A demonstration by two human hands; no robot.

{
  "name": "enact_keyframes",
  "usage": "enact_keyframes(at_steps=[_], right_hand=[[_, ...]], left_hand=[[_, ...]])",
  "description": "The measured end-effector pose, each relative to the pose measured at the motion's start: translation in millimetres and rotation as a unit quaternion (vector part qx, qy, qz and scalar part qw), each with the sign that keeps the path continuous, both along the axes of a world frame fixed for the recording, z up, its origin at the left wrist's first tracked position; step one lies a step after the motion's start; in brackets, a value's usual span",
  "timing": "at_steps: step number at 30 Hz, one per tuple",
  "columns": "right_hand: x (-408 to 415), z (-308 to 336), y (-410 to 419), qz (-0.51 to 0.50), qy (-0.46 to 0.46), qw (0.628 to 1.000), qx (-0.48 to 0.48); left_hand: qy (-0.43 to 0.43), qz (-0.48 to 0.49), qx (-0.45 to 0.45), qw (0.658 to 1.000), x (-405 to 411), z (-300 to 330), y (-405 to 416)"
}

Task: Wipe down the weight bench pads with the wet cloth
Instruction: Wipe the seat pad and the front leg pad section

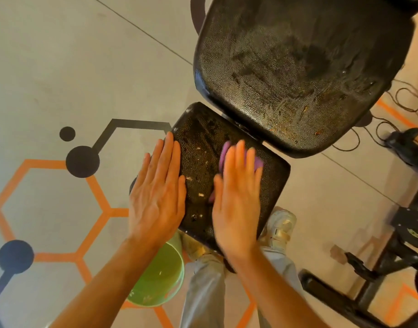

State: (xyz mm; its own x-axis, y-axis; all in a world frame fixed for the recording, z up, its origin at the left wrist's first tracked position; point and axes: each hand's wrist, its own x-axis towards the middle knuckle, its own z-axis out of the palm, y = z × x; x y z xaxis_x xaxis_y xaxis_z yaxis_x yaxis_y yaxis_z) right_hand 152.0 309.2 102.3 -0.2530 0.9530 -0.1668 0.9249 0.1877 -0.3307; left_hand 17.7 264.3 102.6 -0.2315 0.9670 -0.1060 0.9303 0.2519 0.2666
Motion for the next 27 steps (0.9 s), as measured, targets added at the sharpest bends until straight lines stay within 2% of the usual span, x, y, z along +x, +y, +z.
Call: enact_keyframes(at_steps=[3, 5, 6, 8, 10, 11, 14, 16, 18, 20, 22, 25, 27], right_hand=[[12, 14, -60, 0.141, 0.016, 0.99, -0.011], [18, 5, -23, 0.183, -0.007, 0.983, 0.004], [16, 0, 6, 0.164, -0.037, 0.986, 0.004], [3, -5, 55, 0.043, -0.041, 0.998, 0.003], [-13, -3, 51, -0.031, -0.035, 0.999, 0.007], [-16, 0, 29, -0.018, -0.037, 0.999, 0.013], [-4, 14, -51, 0.129, -0.004, 0.992, -0.003], [10, 9, -40, 0.193, 0.01, 0.981, -0.009], [3, 0, 15, 0.161, -0.044, 0.986, -0.004], [-14, -6, 64, 0.051, -0.054, 0.997, 0.005], [-26, -5, 57, -0.004, -0.036, 0.999, 0.002], [-12, 13, -28, 0.105, -0.016, 0.994, -0.026], [6, 13, -41, 0.181, 0.017, 0.983, -0.028]], left_hand=[[-0.002, -0.005, -0.003, 1.0, -2, 0, 0], [-0.007, -0.005, 0.0, 1.0, -2, 1, 1], [-0.011, -0.003, 0.003, 1.0, -2, 1, 1], [-0.013, 0.001, 0.01, 1.0, -2, 1, 1], [-0.014, 0.003, 0.015, 1.0, -2, 0, 1], [-0.013, 0.002, 0.018, 1.0, -2, -1, 0], [-0.007, 0.0, 0.028, 1.0, -3, -2, 0], [-0.01, 0.001, 0.027, 1.0, -2, -1, 0], [-0.012, 0.003, 0.022, 1.0, -2, 0, 1], [-0.009, 0.004, 0.019, 1.0, -2, -1, 1], [-0.007, 0.005, 0.019, 1.0, -2, -2, 1], [-0.006, 0.01, 0.026, 1.0, -2, -2, 1], [-0.004, 0.01, 0.025, 1.0, -1, -1, 1]])
